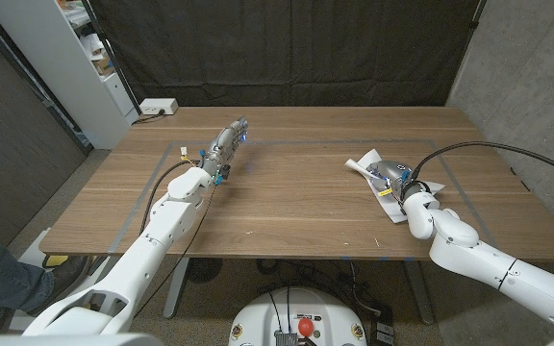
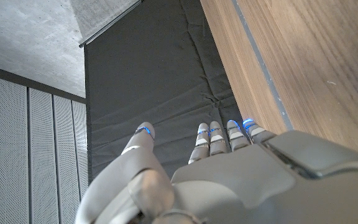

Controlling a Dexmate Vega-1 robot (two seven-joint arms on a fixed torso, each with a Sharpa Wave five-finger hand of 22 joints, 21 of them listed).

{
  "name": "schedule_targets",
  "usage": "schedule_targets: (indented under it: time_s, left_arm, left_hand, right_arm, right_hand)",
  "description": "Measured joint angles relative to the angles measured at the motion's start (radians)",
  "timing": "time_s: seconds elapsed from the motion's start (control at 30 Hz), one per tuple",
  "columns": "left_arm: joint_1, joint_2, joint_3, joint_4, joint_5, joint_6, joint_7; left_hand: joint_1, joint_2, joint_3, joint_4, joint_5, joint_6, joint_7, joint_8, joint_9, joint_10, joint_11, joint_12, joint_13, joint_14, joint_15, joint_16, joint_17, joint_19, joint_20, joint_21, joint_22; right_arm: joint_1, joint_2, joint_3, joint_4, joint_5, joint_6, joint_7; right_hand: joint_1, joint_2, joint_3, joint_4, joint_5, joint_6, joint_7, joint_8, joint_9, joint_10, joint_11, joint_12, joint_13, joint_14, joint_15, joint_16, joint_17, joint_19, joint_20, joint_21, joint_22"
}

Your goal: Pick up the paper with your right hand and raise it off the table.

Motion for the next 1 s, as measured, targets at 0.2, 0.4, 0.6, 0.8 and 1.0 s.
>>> schedule_targets:
  time_s: [0.2,0.4,0.6,0.8,1.0]
  left_arm:
    - [-0.001,-0.001,0.001,0.001,0.000,0.000,-0.001]
    - [0.001,-0.001,0.002,-0.002,0.001,-0.001,-0.001]
    - [0.004,0.000,0.002,-0.006,0.001,-0.001,-0.002]
    - [0.006,0.001,0.002,-0.009,0.000,0.000,-0.003]
    - [0.007,0.002,0.002,-0.012,-0.001,0.000,-0.004]
  left_hand:
    - [0.000,0.000,0.000,0.000,0.000,0.000,0.000,0.000,0.000,0.000,0.000,0.000,0.000,0.000,0.000,0.000,0.000,0.000,0.000,0.000,0.000]
    - [0.000,0.000,0.000,0.000,0.000,0.000,0.000,0.000,0.000,0.000,0.000,0.000,0.000,0.000,0.000,0.000,0.000,0.000,0.000,0.000,0.000]
    - [0.000,0.000,0.000,0.000,0.000,0.000,0.000,0.000,0.000,0.000,0.000,0.000,0.000,0.000,0.000,0.000,0.000,0.000,0.000,0.000,0.000]
    - [-0.003,0.003,0.000,0.000,0.000,0.000,0.000,0.000,0.000,0.000,0.000,0.000,0.000,0.000,0.000,0.000,0.000,0.000,0.000,0.000,0.000]
    - [-0.004,0.004,0.000,0.000,0.000,0.000,0.000,0.000,0.000,0.000,0.000,0.000,0.000,0.000,0.000,0.000,0.000,0.000,0.000,0.000,0.000]
  right_arm:
    - [-0.012,0.002,0.016,-0.016,-0.018,0.011,-0.050]
    - [-0.024,0.002,0.027,-0.033,-0.033,0.018,-0.073]
    - [-0.034,0.000,0.041,-0.052,-0.051,0.020,-0.090]
    - [-0.041,0.000,0.054,-0.074,-0.073,0.021,-0.096]
    - [-0.045,-0.001,0.063,-0.089,-0.090,0.020,-0.096]
  right_hand:
    - [0.003,0.005,0.000,0.000,0.000,0.011,0.000,0.000,0.000,0.003,0.000,0.008,0.003,0.001,-0.002,-0.007,0.014,0.255,-0.284,0.015,0.011]
    - [0.003,0.005,-0.003,0.003,0.000,0.011,0.000,0.000,0.000,0.003,0.000,0.008,0.008,0.001,-0.002,-0.011,0.018,0.262,-0.294,0.016,0.011]
    - [0.003,0.005,-0.003,0.003,0.000,0.016,-0.005,0.000,0.000,0.003,0.000,0.008,0.012,0.001,-0.002,-0.015,0.023,0.258,-0.290,0.020,0.011]
    - [0.007,0.009,-0.007,0.007,0.000,0.016,-0.005,-0.005,0.005,0.003,0.000,0.014,0.013,0.001,-0.002,-0.019,0.028,0.256,-0.292,0.020,0.016]
    - [0.007,0.009,-0.007,0.007,0.000,0.016,-0.005,-0.008,0.005,-0.003,-0.005,0.015,0.017,0.001,-0.002,-0.026,0.032,0.245,-0.289,0.027,0.016]
